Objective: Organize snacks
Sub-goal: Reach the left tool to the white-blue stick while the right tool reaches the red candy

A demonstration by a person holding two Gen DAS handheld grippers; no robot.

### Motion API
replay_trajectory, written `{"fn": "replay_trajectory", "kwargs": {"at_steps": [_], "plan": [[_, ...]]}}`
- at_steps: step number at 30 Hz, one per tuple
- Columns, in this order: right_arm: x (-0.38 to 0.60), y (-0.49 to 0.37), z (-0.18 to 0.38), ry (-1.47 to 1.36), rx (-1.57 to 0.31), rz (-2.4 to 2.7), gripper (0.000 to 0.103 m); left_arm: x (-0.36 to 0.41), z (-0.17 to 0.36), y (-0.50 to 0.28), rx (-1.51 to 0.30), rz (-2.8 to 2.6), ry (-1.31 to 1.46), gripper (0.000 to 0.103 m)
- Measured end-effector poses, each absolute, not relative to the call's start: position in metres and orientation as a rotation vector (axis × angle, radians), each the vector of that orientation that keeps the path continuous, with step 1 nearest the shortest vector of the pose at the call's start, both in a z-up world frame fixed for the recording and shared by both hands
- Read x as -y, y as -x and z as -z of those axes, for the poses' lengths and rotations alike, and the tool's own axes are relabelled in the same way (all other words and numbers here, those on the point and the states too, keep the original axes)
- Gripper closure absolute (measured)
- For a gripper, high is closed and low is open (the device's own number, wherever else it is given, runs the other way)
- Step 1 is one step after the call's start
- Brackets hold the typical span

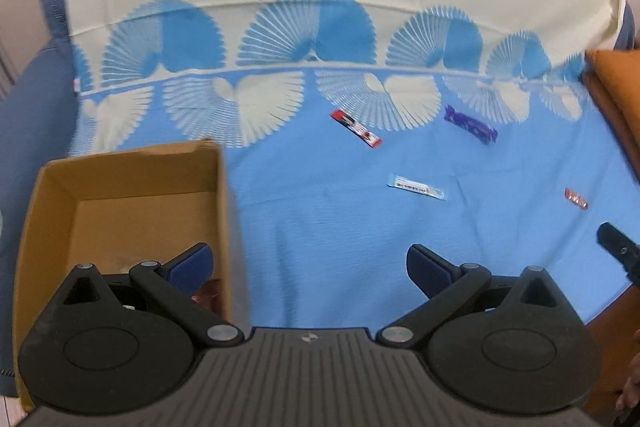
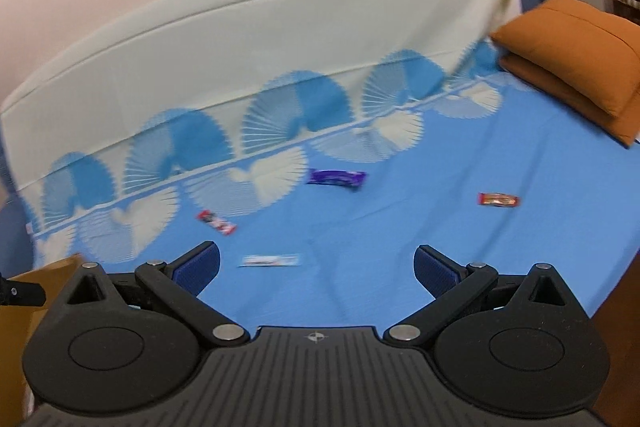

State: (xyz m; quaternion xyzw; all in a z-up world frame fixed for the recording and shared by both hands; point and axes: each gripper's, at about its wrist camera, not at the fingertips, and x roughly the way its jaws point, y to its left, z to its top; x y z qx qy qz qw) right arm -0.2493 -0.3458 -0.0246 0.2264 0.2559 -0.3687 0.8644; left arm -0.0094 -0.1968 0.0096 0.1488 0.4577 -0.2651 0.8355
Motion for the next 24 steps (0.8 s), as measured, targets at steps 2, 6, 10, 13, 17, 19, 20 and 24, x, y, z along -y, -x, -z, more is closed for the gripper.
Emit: {"fn": "replay_trajectory", "kwargs": {"at_steps": [2,6,10,13,17,19,20,24], "plan": [[0.366,0.253,0.034,-0.478,-0.54,0.803,0.0,0.219,0.003,0.005,-0.977,0.573,-0.344,0.0],[0.417,0.263,0.057,-0.475,-0.543,0.899,0.0,0.275,0.036,-0.008,-1.005,0.637,-0.433,0.0],[0.487,0.28,0.09,-0.481,-0.555,1.056,0.0,0.329,0.076,-0.016,-1.0,0.75,-0.532,0.0],[0.545,0.289,0.122,-0.495,-0.599,1.155,0.0,0.365,0.11,-0.024,-0.995,0.831,-0.618,0.0],[0.613,0.295,0.17,-0.655,-0.643,1.187,0.0,0.401,0.149,-0.046,-0.971,0.87,-0.687,0.0],[0.636,0.297,0.192,-0.774,-0.621,1.203,0.0,0.416,0.163,-0.054,-0.924,0.878,-0.742,0.0],[0.644,0.295,0.2,-0.808,-0.61,1.207,0.0,0.422,0.169,-0.056,-0.908,0.895,-0.778,0.0],[0.669,0.273,0.223,-0.839,-0.592,1.229,0.0,0.448,0.191,-0.061,-0.839,1.017,-0.919,0.0]]}}
